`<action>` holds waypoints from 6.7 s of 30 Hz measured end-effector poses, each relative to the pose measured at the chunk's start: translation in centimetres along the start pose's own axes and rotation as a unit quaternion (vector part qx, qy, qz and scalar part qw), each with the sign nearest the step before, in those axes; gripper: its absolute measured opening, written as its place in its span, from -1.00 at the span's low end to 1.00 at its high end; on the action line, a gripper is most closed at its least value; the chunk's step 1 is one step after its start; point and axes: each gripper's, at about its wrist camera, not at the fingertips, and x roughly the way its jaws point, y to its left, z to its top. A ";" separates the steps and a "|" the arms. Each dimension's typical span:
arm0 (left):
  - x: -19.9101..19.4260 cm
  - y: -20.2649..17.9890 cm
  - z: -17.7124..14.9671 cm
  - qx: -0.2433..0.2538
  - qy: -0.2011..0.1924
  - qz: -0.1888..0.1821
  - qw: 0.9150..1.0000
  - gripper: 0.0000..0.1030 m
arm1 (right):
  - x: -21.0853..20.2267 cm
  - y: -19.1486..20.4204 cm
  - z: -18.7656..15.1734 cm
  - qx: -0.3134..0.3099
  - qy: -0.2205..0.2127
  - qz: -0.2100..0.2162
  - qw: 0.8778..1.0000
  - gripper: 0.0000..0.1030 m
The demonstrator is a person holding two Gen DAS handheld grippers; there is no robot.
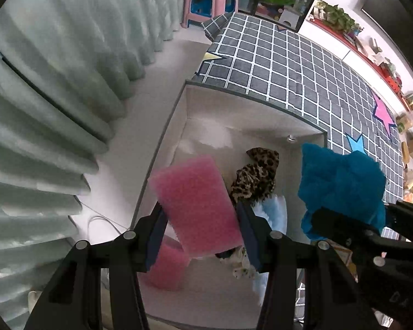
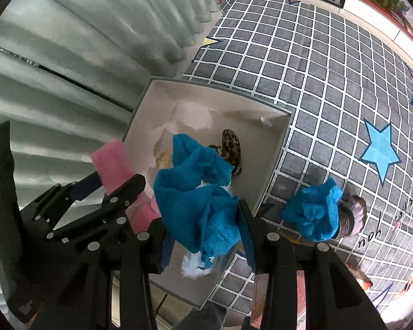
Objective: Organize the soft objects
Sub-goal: 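Lower both tools into the box and open them to drop the items, then grasp the blue cloth with the left tool while the right tool grasps the knit glove, then lift the blue cloth with the left tool while the right tool lifts the knit glove, then carry the blue cloth and knit glove over the white box with both tools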
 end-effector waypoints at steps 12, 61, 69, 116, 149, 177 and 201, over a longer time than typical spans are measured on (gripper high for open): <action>1.2 0.1 0.9 -0.007 0.014 0.006 1.000 0.06 | 1.3 -0.7 1.3 0.012 0.007 0.008 1.000 -0.16; -1.9 -5.6 0.9 0.021 0.045 -0.096 0.994 0.99 | -5.0 -15.7 -0.5 0.143 -0.006 -0.024 0.989 0.94; -2.1 -10.7 0.5 0.064 0.073 -0.101 0.990 0.99 | 2.1 -21.5 -4.0 0.153 0.087 -0.083 0.981 0.94; 19.2 -27.0 -1.5 0.240 0.419 0.100 0.870 0.99 | 2.4 -39.4 -13.1 0.362 0.028 0.038 0.931 0.59; 10.6 -30.1 -0.7 0.263 0.223 0.019 0.938 -0.33 | 0.1 -39.3 -13.1 0.334 -0.004 0.046 0.941 0.13; -5.0 -26.8 -6.9 0.286 0.094 -0.127 0.945 -0.33 | -6.6 -28.4 -18.1 0.322 -0.061 0.057 0.943 0.13; -8.6 -9.2 -9.7 0.142 0.029 -0.092 0.985 -0.33 | -8.6 -11.9 -17.2 0.187 -0.060 0.056 0.979 0.13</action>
